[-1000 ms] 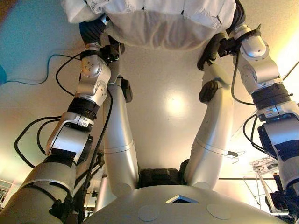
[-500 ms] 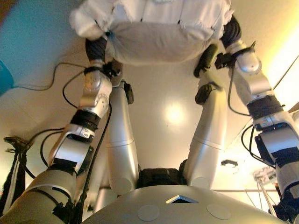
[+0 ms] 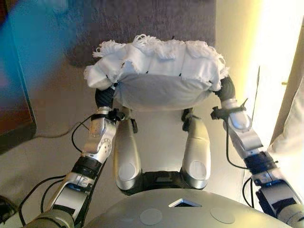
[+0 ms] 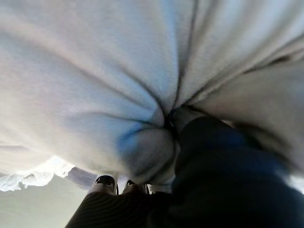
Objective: Pick up the cushion and take it to the sofa
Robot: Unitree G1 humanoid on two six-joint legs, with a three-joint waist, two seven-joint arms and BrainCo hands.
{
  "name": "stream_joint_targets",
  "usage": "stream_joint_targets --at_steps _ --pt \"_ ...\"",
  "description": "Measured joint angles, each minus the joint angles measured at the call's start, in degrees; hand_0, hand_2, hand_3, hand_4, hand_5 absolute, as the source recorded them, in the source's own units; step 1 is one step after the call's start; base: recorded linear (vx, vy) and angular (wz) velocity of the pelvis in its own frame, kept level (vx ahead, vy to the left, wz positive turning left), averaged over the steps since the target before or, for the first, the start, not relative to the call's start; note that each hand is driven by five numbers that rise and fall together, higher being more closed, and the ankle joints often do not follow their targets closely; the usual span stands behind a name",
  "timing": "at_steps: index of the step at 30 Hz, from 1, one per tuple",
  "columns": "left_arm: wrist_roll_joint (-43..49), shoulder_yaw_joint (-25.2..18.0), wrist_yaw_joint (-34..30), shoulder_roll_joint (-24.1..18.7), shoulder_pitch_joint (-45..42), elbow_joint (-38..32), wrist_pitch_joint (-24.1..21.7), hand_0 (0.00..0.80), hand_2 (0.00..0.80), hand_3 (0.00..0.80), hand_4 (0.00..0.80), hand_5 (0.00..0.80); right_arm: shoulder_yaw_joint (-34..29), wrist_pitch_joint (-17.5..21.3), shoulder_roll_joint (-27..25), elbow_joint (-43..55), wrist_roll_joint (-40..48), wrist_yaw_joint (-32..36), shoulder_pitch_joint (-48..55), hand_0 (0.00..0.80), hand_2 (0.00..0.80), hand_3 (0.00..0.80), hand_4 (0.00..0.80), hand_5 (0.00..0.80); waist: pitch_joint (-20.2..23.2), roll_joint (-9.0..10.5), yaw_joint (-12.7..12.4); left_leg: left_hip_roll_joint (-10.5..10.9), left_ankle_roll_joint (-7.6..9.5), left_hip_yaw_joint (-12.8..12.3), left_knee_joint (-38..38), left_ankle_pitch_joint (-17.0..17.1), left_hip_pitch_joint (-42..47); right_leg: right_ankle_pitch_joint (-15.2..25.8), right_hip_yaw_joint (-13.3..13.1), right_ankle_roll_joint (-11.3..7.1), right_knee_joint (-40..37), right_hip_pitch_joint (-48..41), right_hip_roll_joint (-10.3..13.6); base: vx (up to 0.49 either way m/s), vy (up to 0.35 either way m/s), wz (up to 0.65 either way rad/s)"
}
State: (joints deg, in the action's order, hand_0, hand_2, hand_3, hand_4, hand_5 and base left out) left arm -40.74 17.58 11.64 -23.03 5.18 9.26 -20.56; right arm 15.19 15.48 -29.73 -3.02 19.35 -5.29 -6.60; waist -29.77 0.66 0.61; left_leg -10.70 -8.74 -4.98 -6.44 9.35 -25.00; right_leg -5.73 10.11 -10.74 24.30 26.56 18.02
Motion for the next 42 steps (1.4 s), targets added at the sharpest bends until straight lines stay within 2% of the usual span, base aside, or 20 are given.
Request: stream_joint_targets --at_steps 3,6,8,10,13,16,19,22,27,35,39,42 --pt "0.0 -2.2 -1.1 -0.2 -3.0 -3.6 0.0 0.8 0.8 0.8 0.8 0.8 -1.5 0.0 0.9 4.2 -1.1 1.3 2.2 0.8 0.8 0.8 0.8 0.8 0.1 -0.2 -0.1 -0.3 0.23 -1.0 2.1 0.2 5.8 1.6 0.5 -0.24 -4.0 -6.5 -0.7 0.193 0.0 -0.07" --pt "0.0 -3.7 -2.2 0.1 -7.4 -7.5 0.0 0.8 0.8 0.8 0.8 0.8 -2.8 0.0 1.7 9.0 -2.4 2.1 7.2 0.8 0.8 0.8 0.8 0.8 2.3 -1.28 -0.3 -0.3 0.31 -1.2 5.0 0.2 11.6 3.3 2.2 -0.69 -10.2 -14.6 -1.1 0.246 -0.025 0.09" --pt "0.0 -4.4 -3.3 0.3 -10.2 -10.1 0.0 0.8 0.8 0.8 0.8 0.8 -3.5 0.0 2.1 10.2 -3.0 2.6 9.7 0.8 0.8 0.8 0.8 0.8 4.6 -1.57 -0.4 -0.1 0.19 -1.4 7.3 0.1 16.3 4.8 3.3 -1.36 -14.9 -20.9 -1.6 0.201 -0.022 0.11" --pt "1.0 -4.4 -4.1 0.4 -12.7 -11.9 -0.2 0.8 0.8 0.8 0.8 0.8 -3.4 0.0 2.3 11.2 -3.1 2.6 12.5 0.8 0.8 0.8 0.8 0.8 10.2 -1.5 -0.8 0.3 0.12 -1.5 8.6 -0.1 18.2 5.4 3.7 -1.8 -18.6 -24.1 -1.8 0.13 -0.024 0.09" --pt "1.9 -5.3 -4.4 0.2 -15.2 -13.2 -1.0 0.8 0.8 0.8 0.8 0.8 -3.3 0.0 2.6 11.9 -2.6 3.5 13.8 0.8 0.8 0.8 0.8 0.8 15.4 -1.19 -1.4 0.4 -0.24 -2.7 11.4 0.0 23.3 6.1 4.6 -2.12 -23.3 -30.0 -2.4 0.104 -0.027 -0.02" --pt "2.9 -5.4 -4.3 -0.2 -16.9 -14.7 -2.2 0.8 0.8 0.8 0.8 0.8 -3.5 -0.1 4.1 13.0 0.6 4.3 15.3 0.8 0.8 0.8 0.8 0.8 18.9 -0.93 -1.3 -0.3 -1.27 -2.9 11.4 -0.9 25.8 6.5 4.9 -1.96 -26.2 -33.8 -3.4 0.054 -0.038 -0.03" --pt "3.9 -5.3 -4.1 -0.2 -17.1 -14.8 -2.8 0.8 0.8 0.8 0.8 0.8 -3.7 -0.1 4.3 13.1 0.6 4.8 16.2 0.8 0.8 0.8 0.8 0.8 21.1 -0.86 -1.0 -1.0 -1.55 -3.3 11.5 -1.1 26.7 7.1 4.9 -1.61 -27.6 -35.0 -4.2 0.037 -0.045 -0.07" --pt "3.9 -5.3 -4.1 -0.2 -17.8 -14.8 -2.7 0.8 0.8 0.8 0.8 0.8 -3.6 -0.2 4.3 13.2 0.6 4.9 16.3 0.8 0.8 0.8 0.8 0.8 22.4 -0.55 0.0 -1.4 -1.59 -4.1 11.5 -1.4 27.7 7.6 4.8 -1.42 -28.8 -36.2 -4.6 0.012 -0.056 -0.07" --pt "3.9 -5.3 -4.2 -0.2 -18.2 -14.8 -2.2 0.8 0.8 0.8 0.8 0.8 -3.6 -0.2 4.3 13.2 0.6 4.9 17.7 0.8 0.8 0.8 0.8 0.8 23.7 -0.54 0.2 -2.1 -1.78 -4.5 11.8 -1.6 28.4 8.1 4.5 -0.83 -29.4 -36.2 -4.9 0.012 -0.062 -0.1" --pt "3.9 -5.4 -4.7 -0.5 -19.5 -14.8 -1.4 0.8 0.8 0.8 0.8 0.8 -3.2 -0.2 4.3 13.2 0.6 4.7 18.3 0.8 0.8 0.8 0.8 0.8 24.3 -0.76 0.2 -2.3 -1.73 -4.6 11.5 -1.5 28.6 8.4 4.3 -1.05 -29.3 -36.3 -5.5 -0.006 -0.132 -0.02" --pt "3.8 -5.8 -4.6 -0.7 -19.5 -14.8 -1.4 0.8 0.8 0.8 0.8 0.8 -2.2 -0.2 4.1 13.2 0.6 3.9 17.6 0.8 0.8 0.8 0.8 0.8 24.3 -0.91 0.0 -3.2 -1.78 -5.5 11.4 -1.4 29.6 8.3 2.8 -0.49 -29.3 -36.3 -6.7 -0.048 -0.165 -0.13" --pt "3.8 -5.6 -3.9 -0.7 -19.5 -14.8 -1.5 0.8 0.8 0.8 0.8 0.8 -1.7 -0.2 3.9 13.1 0.6 3.4 17.3 0.8 0.8 0.8 0.8 0.8 23.9 -1.51 0.0 -4.8 -1.85 -6.0 11.3 -1.2 30.2 8.1 2.4 0.27 -29.1 -36.3 -8.2 -0.057 -0.19 -0.13"
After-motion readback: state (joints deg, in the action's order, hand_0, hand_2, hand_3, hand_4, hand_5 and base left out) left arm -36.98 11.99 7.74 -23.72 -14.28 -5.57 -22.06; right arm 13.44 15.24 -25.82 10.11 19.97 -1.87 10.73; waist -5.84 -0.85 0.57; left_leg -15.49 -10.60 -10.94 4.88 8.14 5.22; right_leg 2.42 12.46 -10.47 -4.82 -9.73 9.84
